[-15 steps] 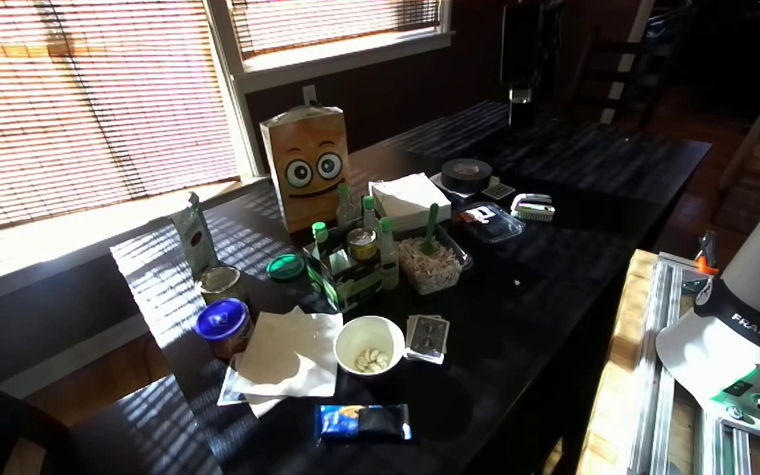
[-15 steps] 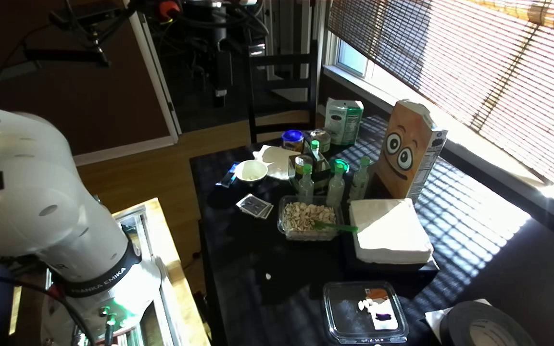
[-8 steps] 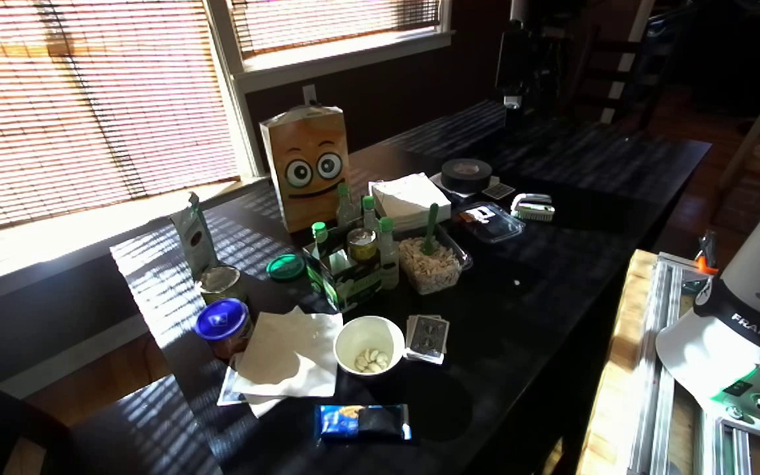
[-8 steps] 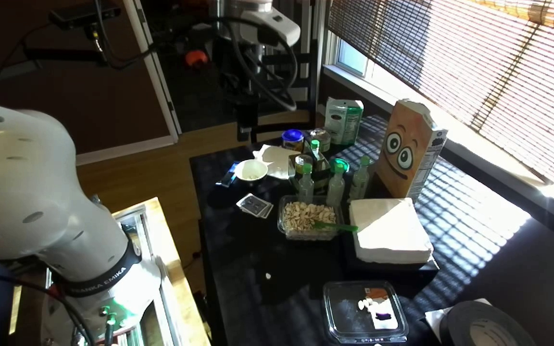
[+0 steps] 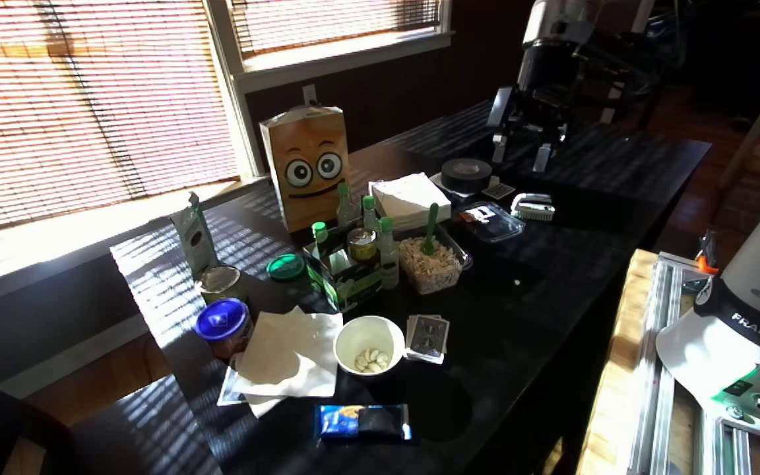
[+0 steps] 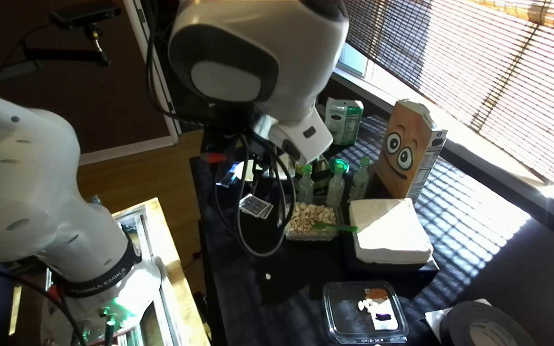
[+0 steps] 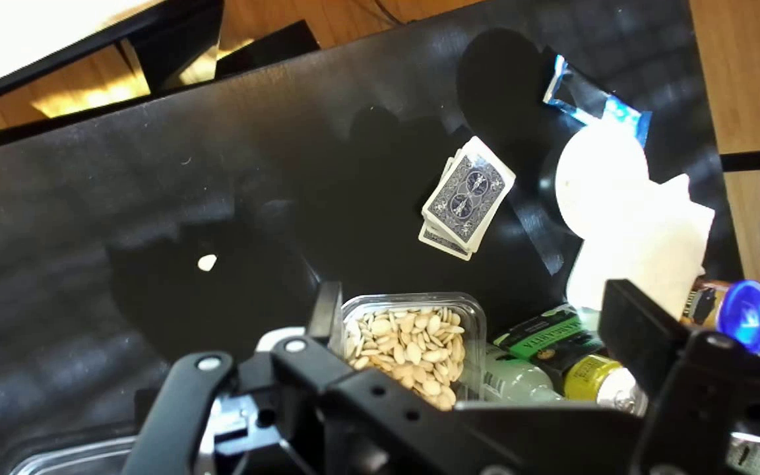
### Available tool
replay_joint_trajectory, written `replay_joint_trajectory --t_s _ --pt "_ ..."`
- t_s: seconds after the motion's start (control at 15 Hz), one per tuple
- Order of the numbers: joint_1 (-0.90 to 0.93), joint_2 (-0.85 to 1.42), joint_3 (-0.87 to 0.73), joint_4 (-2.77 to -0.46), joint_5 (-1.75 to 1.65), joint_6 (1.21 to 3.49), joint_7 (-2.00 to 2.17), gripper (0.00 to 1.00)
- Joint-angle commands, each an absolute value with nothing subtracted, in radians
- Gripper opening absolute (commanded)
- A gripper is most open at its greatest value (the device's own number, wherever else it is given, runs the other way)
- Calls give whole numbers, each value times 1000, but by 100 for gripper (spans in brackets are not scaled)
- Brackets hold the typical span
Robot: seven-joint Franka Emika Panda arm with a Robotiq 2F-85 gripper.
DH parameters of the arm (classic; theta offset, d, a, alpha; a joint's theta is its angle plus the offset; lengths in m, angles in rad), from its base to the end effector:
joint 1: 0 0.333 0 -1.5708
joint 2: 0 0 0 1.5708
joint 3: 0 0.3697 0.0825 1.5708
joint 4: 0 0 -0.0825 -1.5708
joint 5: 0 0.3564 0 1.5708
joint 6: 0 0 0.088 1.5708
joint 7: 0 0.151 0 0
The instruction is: Use the spoon to transfer some contents from the right bowl to the left bowl
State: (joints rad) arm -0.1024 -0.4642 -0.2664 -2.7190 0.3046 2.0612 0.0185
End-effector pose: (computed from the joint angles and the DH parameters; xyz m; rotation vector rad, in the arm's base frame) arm 0.2876 -0.0783 0.3762 -2.6413 0.7049 0.2138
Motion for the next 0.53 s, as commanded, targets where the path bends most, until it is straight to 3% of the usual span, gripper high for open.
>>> replay_joint_trajectory --t_s 0.0,0.27,0.47 --pt "-131 -442 -246 -2716 328 2059 4 100" --pt "-134 -525 -199 -2762 340 2171 30 100" --pt "-106 -481 -279 -2757 516 2270 -88 100"
